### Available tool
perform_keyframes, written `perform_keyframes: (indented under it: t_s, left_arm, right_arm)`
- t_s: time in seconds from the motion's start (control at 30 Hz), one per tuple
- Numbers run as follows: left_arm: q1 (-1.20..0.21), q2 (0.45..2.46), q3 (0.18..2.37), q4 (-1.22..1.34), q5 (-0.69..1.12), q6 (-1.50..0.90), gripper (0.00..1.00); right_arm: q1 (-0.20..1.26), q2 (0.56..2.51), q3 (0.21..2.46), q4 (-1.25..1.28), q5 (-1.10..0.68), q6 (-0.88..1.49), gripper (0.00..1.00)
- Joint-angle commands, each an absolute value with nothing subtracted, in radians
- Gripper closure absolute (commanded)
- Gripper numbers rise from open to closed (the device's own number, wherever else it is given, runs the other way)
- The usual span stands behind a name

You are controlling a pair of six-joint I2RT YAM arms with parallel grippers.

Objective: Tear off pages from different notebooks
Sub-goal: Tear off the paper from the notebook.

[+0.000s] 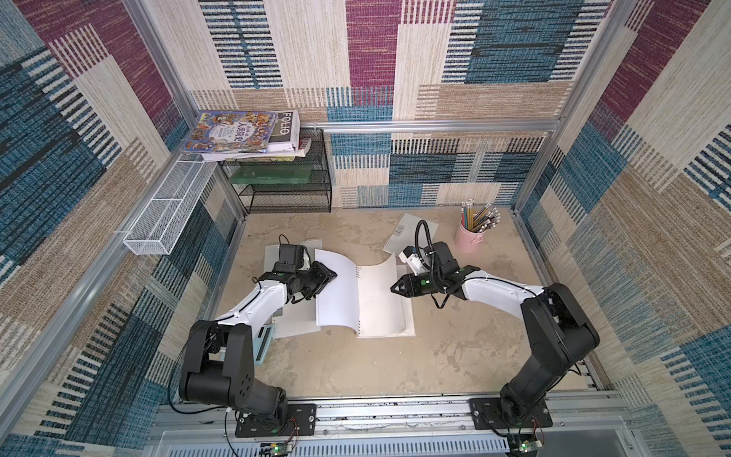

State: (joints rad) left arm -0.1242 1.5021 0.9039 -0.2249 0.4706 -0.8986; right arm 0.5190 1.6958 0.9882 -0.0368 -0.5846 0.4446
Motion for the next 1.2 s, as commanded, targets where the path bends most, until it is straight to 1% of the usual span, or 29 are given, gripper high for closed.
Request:
perform_keyframes:
  t_s: [0.0, 0.07, 0.23, 0.3, 0.37, 0.43, 0.53, 0.63, 0.7, 0.73, 0.9, 1.0, 1.07, 1.17]
  left_arm:
    - [-0.126, 1.517, 0.901, -0.228, 0.488, -0.892, 0.51]
    - [-0.126, 1.523, 0.899, -0.228, 0.489, -0.892, 0.51]
    - [-0.126, 1.528, 0.897, -0.226, 0.491, -0.891, 0.50]
    - [-0.126, 1.529, 0.903, -0.237, 0.490, -0.883, 0.48]
    - [-0.126, 1.532, 0.914, -0.254, 0.489, -0.872, 0.45]
    - [-0.126, 1.532, 0.926, -0.277, 0.488, -0.861, 0.41]
    - [-0.126, 1.526, 0.946, -0.326, 0.469, -0.838, 0.32]
    - [-0.124, 1.505, 0.960, -0.370, 0.444, -0.817, 0.17]
    - [-0.123, 1.493, 0.978, -0.418, 0.412, -0.798, 0.05]
    - [-0.123, 1.490, 0.987, -0.444, 0.396, -0.790, 0.01]
    - [-0.111, 1.481, 1.032, -0.551, 0.323, -0.756, 0.01]
    - [-0.093, 1.488, 1.057, -0.608, 0.298, -0.737, 0.01]
    - [-0.080, 1.488, 1.058, -0.608, 0.304, -0.733, 0.01]
    - [-0.077, 1.495, 1.033, -0.549, 0.358, -0.751, 0.01]
  right_arm:
    - [0.517, 1.708, 0.977, 0.078, -0.724, 0.463, 0.69]
    - [0.516, 1.723, 0.974, 0.089, -0.740, 0.461, 0.72]
    - [0.517, 1.736, 0.982, 0.061, -0.711, 0.442, 0.72]
    - [0.520, 1.730, 0.985, 0.056, -0.710, 0.425, 0.69]
    - [0.535, 1.728, 1.003, 0.031, -0.697, 0.388, 0.64]
    - [0.561, 1.739, 1.031, -0.022, -0.644, 0.348, 0.62]
    - [0.594, 1.769, 1.065, -0.085, -0.558, 0.312, 0.67]
    - [0.611, 1.783, 1.071, -0.102, -0.506, 0.299, 0.66]
    - [0.623, 1.790, 1.074, -0.118, -0.468, 0.286, 0.66]
    - [0.627, 1.794, 1.078, -0.126, -0.455, 0.279, 0.65]
    - [0.634, 1.809, 1.077, -0.130, -0.435, 0.266, 0.64]
    - [0.644, 1.814, 1.082, -0.140, -0.409, 0.256, 0.66]
    - [0.647, 1.813, 1.082, -0.137, -0.404, 0.255, 0.68]
    - [0.647, 1.812, 1.086, -0.128, -0.411, 0.258, 0.69]
